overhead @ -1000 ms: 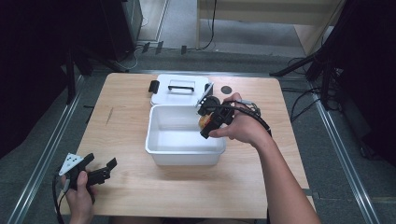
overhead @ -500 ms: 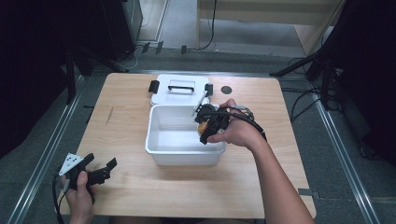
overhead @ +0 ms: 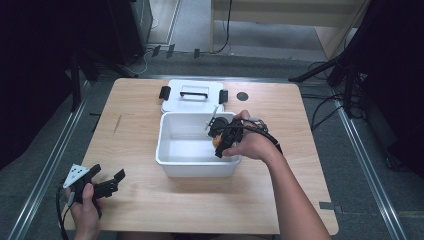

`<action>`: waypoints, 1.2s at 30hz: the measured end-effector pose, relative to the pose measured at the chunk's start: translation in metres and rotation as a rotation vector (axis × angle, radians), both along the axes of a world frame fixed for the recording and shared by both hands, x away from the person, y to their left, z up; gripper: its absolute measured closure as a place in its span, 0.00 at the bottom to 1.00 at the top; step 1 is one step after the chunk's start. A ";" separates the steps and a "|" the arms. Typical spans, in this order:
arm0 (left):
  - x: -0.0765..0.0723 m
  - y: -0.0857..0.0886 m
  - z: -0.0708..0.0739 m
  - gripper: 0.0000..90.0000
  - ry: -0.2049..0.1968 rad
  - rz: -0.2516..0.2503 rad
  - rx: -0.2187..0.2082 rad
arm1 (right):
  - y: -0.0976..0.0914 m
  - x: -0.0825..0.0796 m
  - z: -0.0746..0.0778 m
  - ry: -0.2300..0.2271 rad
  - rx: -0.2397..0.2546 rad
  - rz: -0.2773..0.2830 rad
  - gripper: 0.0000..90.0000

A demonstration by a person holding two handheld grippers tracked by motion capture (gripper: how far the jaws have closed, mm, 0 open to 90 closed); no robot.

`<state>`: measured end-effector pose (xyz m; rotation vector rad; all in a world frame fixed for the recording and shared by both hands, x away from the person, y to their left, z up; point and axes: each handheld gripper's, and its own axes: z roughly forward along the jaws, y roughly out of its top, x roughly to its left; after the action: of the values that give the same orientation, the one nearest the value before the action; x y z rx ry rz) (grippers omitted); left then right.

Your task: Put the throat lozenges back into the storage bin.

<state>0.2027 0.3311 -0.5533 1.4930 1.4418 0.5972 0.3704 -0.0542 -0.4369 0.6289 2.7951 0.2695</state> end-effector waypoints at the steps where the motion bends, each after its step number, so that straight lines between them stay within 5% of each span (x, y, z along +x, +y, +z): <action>1: 0.000 0.000 0.000 0.00 0.000 0.001 -0.001 | 0.001 0.000 0.000 0.001 -0.002 0.001 0.23; 14: 0.000 0.000 0.000 0.00 0.002 0.001 -0.001 | 0.010 -0.001 -0.008 -0.028 -0.136 0.099 0.23; 36: 0.000 0.000 0.000 0.00 0.003 -0.001 -0.001 | 0.009 -0.005 -0.008 -0.021 -0.142 0.158 0.22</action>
<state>0.2031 0.3312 -0.5534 1.4941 1.4441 0.5935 0.3651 -0.0450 -0.4450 0.3717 2.8156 0.1050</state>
